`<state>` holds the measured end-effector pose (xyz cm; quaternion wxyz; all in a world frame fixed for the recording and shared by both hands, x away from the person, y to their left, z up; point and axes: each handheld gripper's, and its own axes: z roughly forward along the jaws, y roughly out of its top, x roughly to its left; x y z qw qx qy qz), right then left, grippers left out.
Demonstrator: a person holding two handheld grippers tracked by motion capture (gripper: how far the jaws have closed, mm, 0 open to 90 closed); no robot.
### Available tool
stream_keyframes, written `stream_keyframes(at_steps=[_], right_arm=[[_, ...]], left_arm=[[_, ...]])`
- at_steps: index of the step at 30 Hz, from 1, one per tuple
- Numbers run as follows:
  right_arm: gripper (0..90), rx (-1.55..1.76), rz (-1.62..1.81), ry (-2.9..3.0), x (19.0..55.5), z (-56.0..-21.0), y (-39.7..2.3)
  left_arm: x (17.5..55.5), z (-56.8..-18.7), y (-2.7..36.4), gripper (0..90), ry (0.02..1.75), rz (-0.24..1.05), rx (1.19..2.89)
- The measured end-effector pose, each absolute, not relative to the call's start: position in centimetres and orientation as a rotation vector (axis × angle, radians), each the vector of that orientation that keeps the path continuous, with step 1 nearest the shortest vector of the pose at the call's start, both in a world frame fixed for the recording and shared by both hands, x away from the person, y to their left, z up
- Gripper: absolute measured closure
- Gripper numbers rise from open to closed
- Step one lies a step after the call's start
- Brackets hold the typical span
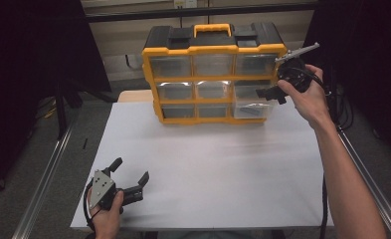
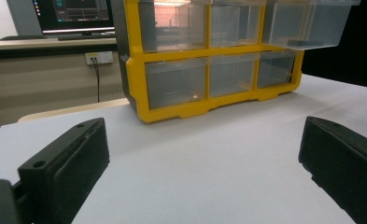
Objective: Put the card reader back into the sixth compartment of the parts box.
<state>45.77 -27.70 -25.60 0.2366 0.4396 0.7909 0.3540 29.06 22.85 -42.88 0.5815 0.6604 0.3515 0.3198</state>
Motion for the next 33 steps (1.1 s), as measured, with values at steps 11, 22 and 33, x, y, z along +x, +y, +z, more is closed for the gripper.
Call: stream_keyframes(at_steps=[11,22,33], right_arm=[[5.5,1.244,1.025,1.977,42.9,-28.0,-27.5],[5.9,1.221,1.087,1.765,39.5,-31.2,-27.6],[3.2,1.155,1.188,1.710,35.9,-34.9,-27.2]], left_arm=[[28.9,-42.9,23.1,1.9,0.821,0.742,1.530],[28.7,-42.8,23.0,1.9,0.816,0.738,1.528],[28.7,-42.8,23.1,1.9,0.825,0.748,1.519]])
